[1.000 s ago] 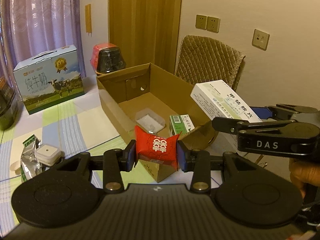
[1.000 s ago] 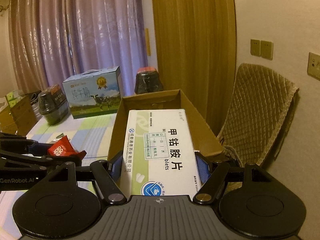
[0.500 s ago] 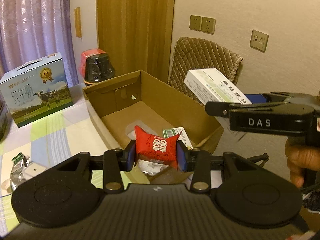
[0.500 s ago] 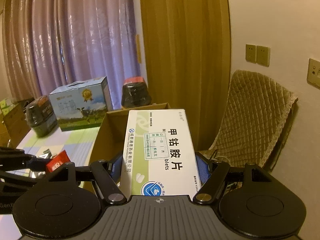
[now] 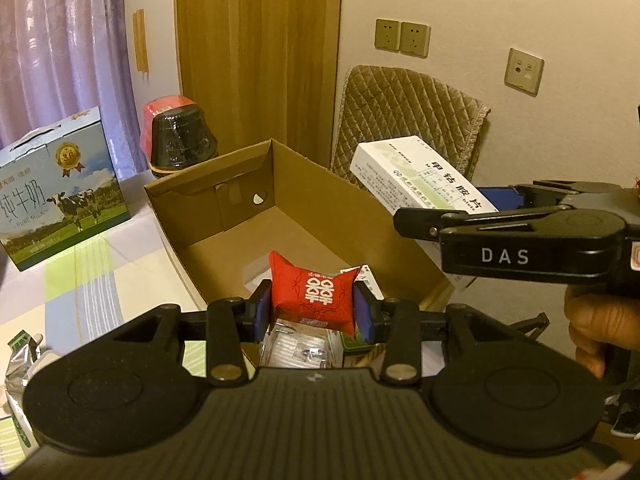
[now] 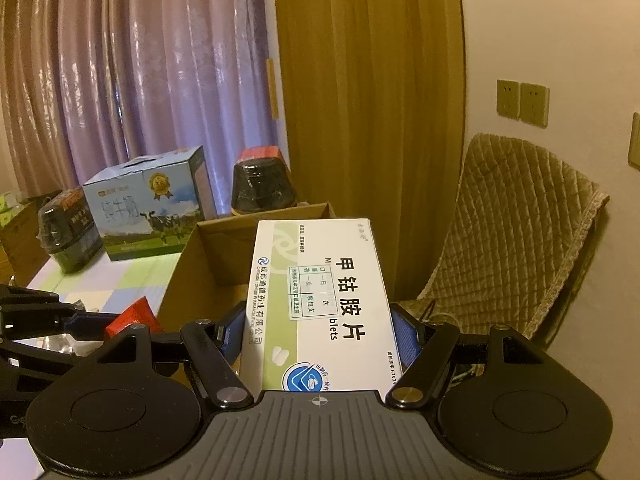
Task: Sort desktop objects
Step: 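Open the left gripper to drop the candy while the right releases the tablet box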
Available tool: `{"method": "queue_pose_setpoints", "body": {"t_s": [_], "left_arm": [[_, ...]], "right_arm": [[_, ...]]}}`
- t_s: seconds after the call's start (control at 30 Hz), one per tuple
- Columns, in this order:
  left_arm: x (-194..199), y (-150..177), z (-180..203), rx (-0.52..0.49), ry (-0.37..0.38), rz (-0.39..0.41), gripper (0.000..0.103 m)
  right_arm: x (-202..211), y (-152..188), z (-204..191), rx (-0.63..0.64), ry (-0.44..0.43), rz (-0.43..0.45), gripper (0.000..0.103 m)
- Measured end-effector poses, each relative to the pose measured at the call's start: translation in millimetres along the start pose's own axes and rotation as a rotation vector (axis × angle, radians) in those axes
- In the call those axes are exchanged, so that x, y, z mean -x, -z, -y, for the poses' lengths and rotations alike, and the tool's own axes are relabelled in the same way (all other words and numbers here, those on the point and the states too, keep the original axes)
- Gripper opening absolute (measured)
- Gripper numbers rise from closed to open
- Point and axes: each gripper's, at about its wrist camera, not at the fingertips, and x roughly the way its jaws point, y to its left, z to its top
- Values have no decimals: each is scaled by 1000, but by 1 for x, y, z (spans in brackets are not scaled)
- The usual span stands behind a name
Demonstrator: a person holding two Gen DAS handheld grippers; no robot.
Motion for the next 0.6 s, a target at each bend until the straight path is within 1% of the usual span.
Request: {"method": "queue_pose_setpoints", "body": {"t_s": [0.4, 0.43, 0.47, 0.5, 0.6], "left_arm": [[-15, -3, -8, 28, 12, -7, 37], [-15, -3, -8, 25, 15, -2, 41], [-16, -3, -9, 22, 12, 6, 48], [-16, -3, -9, 20, 2, 9, 51], [-14, 0, -12, 19, -9, 8, 51]], "right_arm": [[-15, -3, 2, -1, -1, -12, 69], [-16, -3, 2, -1, 0, -12, 69], [-16, -3, 2, -2, 0, -12, 69], [-16, -3, 2, -2, 0, -12, 69], [-18, -3, 3, -3, 2, -14, 69]]}}
